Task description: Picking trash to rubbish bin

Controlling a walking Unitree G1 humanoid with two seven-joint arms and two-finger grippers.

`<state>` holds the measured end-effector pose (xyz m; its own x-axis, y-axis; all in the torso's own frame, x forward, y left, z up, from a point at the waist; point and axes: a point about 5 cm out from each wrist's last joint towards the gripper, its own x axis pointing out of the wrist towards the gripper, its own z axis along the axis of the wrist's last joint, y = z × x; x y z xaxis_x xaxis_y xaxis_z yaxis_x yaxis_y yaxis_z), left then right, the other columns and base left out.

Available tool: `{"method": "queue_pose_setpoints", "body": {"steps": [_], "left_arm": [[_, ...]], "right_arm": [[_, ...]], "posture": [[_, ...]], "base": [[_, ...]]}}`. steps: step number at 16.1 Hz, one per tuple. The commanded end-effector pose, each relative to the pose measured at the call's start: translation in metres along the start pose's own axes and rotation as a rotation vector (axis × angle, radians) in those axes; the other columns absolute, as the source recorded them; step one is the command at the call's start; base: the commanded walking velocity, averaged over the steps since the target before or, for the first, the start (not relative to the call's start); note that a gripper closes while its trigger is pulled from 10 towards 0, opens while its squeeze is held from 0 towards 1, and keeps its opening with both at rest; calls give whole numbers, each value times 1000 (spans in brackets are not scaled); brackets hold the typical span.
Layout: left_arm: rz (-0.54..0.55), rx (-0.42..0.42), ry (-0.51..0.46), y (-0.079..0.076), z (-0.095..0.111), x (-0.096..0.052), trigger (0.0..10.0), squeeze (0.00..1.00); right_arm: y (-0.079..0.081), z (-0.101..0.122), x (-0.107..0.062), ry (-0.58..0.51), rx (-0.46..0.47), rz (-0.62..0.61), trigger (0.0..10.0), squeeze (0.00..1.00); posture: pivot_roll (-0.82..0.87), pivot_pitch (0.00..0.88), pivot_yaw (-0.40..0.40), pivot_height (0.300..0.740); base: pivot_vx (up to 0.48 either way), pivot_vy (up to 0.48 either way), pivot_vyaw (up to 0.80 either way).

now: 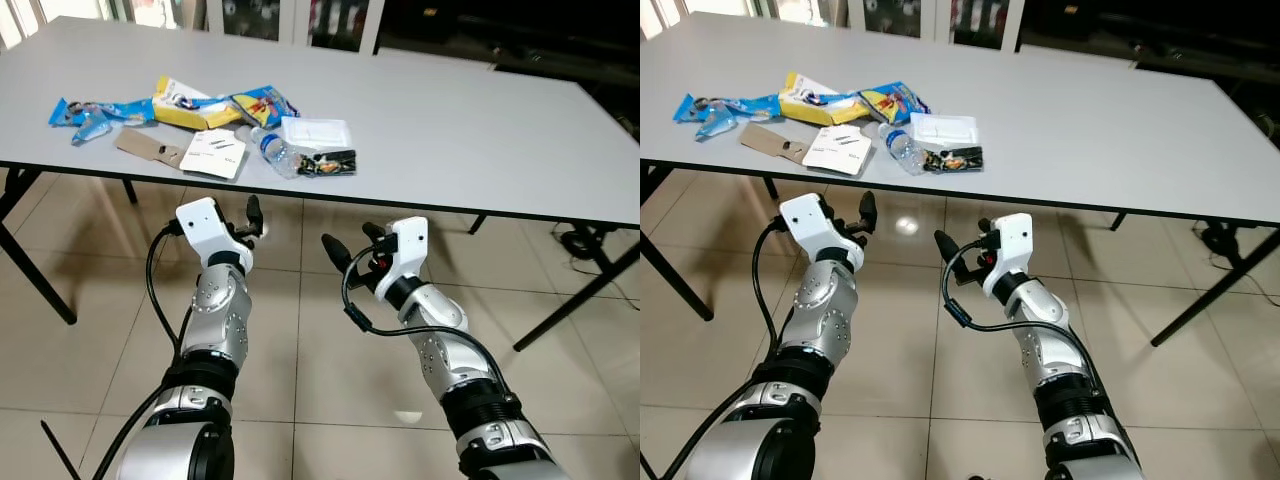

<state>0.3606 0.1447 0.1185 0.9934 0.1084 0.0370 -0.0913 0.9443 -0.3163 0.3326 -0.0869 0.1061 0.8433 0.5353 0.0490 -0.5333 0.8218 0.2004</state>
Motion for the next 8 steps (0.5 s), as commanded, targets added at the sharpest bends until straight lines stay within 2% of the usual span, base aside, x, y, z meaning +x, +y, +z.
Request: {"method": "queue_pose_setpoints", "body": {"steps": [1, 8], "left_arm": [[-15, 24, -12, -7, 3, 2, 10000, 0], [-48, 99, -29, -11, 4, 1, 10000, 0]], "right_arm": [[-4, 2, -2, -3, 3, -21, 10000, 0], [-4, 1, -2, 2, 5, -20, 10000, 0]], "posture": [[-51, 62, -108, 740], [-52, 61, -109, 740]], "base": [[382, 0, 0], [364, 0, 0]]}}
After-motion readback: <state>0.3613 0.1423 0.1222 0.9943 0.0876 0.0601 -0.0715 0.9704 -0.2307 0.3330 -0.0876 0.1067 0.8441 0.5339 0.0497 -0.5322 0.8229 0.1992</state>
